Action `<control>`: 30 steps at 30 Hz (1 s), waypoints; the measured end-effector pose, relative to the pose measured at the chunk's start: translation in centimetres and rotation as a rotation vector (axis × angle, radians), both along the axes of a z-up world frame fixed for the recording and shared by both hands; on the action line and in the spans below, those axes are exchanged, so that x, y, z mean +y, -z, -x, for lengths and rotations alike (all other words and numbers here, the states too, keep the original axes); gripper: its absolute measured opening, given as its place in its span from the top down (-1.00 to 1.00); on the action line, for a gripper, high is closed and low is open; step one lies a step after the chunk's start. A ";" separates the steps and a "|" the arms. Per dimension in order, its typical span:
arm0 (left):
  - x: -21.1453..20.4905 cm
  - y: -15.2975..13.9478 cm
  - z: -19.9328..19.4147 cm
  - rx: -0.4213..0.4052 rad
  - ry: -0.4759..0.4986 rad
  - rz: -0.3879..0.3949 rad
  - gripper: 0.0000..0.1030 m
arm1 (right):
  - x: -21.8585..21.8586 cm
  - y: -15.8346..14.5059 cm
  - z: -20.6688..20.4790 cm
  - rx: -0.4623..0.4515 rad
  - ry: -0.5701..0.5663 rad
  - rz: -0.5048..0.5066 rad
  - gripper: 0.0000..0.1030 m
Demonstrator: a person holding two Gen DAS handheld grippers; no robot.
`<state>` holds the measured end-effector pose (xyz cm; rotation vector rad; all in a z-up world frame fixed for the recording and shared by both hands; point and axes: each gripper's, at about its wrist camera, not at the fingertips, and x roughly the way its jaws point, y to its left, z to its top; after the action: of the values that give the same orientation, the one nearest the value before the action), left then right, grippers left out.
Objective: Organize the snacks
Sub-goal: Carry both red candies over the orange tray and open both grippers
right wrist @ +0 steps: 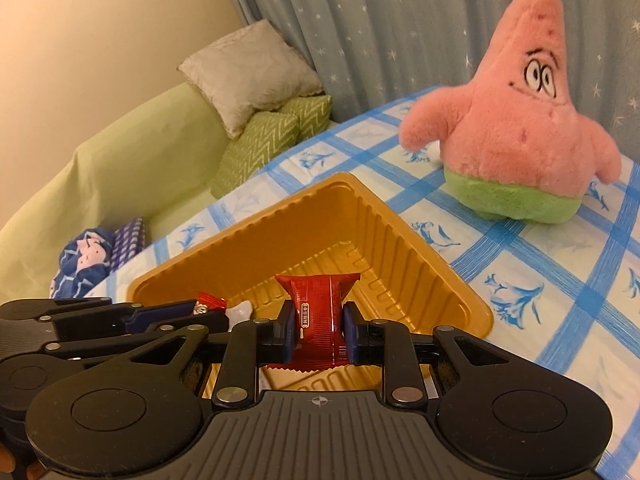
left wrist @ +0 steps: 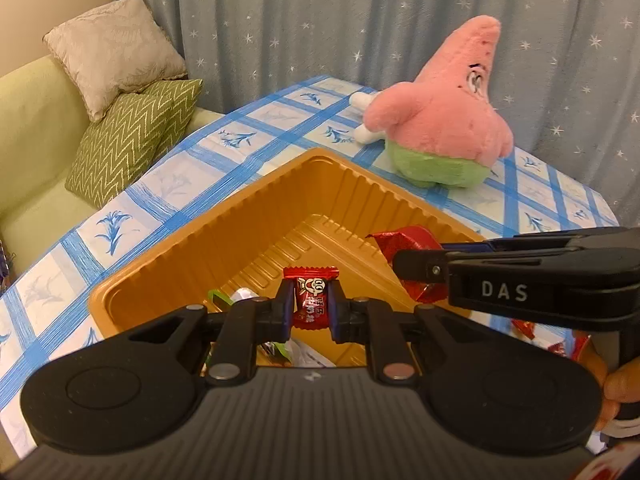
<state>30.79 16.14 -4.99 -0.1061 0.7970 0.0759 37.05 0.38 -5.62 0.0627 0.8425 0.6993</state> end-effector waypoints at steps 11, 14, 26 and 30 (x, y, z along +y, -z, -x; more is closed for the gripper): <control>0.7 1.4 -1.9 0.029 -0.008 0.009 0.70 | 1.0 1.9 -2.3 0.003 -0.006 0.008 0.51; 0.6 1.6 -2.0 0.037 -0.007 0.012 0.70 | 0.9 2.1 -2.7 0.028 0.003 -0.004 0.51; 0.3 1.5 -2.3 0.030 -0.005 0.007 0.69 | -0.8 1.8 -2.2 0.042 0.025 -0.019 0.51; 0.3 0.9 -1.9 0.011 -0.010 0.003 0.50 | -1.2 1.5 -1.7 0.045 0.026 -0.028 0.51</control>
<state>32.67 16.47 -5.91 -0.1129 0.8075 0.0842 38.74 -0.78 -7.15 0.1149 0.8731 0.6872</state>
